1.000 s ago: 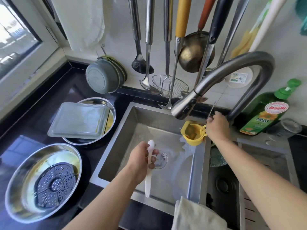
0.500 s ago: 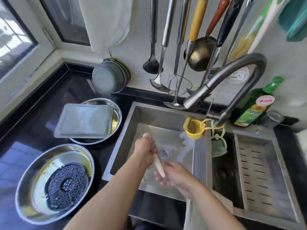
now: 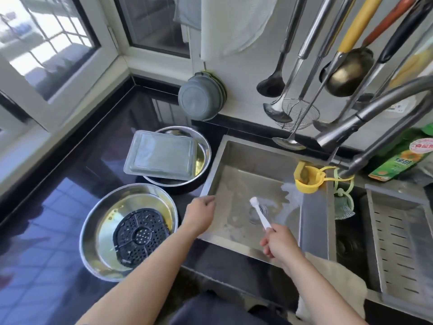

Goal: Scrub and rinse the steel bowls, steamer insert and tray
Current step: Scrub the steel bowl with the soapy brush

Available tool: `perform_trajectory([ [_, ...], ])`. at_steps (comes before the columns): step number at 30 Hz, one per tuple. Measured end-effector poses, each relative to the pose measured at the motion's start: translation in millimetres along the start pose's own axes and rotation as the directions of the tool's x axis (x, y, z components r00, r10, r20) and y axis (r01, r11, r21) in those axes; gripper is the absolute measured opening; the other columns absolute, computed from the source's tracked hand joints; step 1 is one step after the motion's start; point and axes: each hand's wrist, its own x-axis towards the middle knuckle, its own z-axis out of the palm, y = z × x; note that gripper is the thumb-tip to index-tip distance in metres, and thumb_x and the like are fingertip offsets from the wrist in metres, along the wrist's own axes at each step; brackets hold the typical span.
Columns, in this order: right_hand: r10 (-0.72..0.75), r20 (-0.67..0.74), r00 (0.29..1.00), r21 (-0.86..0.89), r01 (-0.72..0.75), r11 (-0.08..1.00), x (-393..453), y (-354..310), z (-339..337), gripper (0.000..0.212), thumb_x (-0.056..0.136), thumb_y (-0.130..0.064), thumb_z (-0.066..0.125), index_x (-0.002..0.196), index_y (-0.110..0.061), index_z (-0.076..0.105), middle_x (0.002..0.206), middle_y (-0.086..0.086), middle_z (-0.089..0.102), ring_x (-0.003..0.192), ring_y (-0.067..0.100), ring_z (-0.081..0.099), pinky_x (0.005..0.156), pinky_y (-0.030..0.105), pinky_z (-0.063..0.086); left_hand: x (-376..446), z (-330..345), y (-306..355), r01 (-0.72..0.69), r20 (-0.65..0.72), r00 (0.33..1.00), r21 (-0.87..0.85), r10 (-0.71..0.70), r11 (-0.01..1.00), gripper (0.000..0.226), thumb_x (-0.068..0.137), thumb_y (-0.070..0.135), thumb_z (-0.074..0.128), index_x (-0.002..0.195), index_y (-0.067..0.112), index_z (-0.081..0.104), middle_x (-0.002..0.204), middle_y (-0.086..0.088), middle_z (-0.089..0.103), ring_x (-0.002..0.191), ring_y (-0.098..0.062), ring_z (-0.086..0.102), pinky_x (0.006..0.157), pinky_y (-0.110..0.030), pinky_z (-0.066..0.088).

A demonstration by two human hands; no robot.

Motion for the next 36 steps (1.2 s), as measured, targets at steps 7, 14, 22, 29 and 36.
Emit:
perform_trajectory([
  [7,0.031,0.043,0.999,0.134,-0.037,0.99,-9,9,45,0.025,0.108,-0.01,0.035,0.101,-0.008,0.06,0.072,0.013,0.058,0.044,0.016,0.046,0.044,0.025,0.039,-45,-90,-121,0.201,-0.318,0.922,-0.091,-0.219,0.975,0.03,0.096,0.012,0.055,0.113,0.019,0.078,0.113,-0.002,0.077,0.097,-0.024,0.069,0.082,-0.029,0.055],
  [14,-0.001,0.07,0.998,0.108,-0.007,0.994,-17,7,65,0.027,0.108,-0.01,0.036,0.098,-0.008,0.061,0.071,0.011,0.058,0.048,0.017,0.048,0.047,0.027,0.041,-41,-125,-157,0.375,-0.392,0.845,-0.052,-0.364,0.926,0.027,0.093,0.01,0.062,0.118,0.002,0.069,0.117,-0.021,0.071,0.113,-0.039,0.064,0.09,-0.036,0.047],
  [22,-0.006,0.068,0.998,0.096,-0.001,0.995,-20,12,58,0.027,0.108,-0.01,0.035,0.099,-0.005,0.06,0.07,0.011,0.059,0.049,0.017,0.048,0.048,0.027,0.042,-19,-130,-162,0.428,-0.346,0.717,-0.468,-0.605,0.774,0.01,0.083,0.01,0.063,0.085,0.001,0.06,0.095,-0.02,0.068,0.092,-0.039,0.064,0.083,-0.043,0.056],
  [29,0.018,0.054,0.998,0.144,-0.026,0.989,-16,20,47,0.026,0.108,-0.01,0.038,0.101,-0.005,0.063,0.071,0.011,0.06,0.05,0.018,0.051,0.049,0.028,0.045,-35,-141,-148,0.278,-0.364,0.757,-0.573,-0.543,0.771,0.011,0.095,0.001,0.063,0.095,0.009,0.07,0.086,-0.01,0.068,0.087,-0.03,0.064,0.085,-0.039,0.054],
  [36,0.03,0.064,0.998,0.188,-0.041,0.981,-18,20,41,0.025,0.108,-0.009,0.039,0.103,-0.004,0.063,0.071,0.012,0.06,0.051,0.018,0.051,0.05,0.028,0.045,-73,-169,-136,0.224,-0.475,0.771,-0.422,-0.425,0.878,0.016,0.088,0.001,0.06,0.085,0.011,0.073,0.085,-0.015,0.076,0.071,-0.031,0.073,0.075,-0.045,0.064],
])
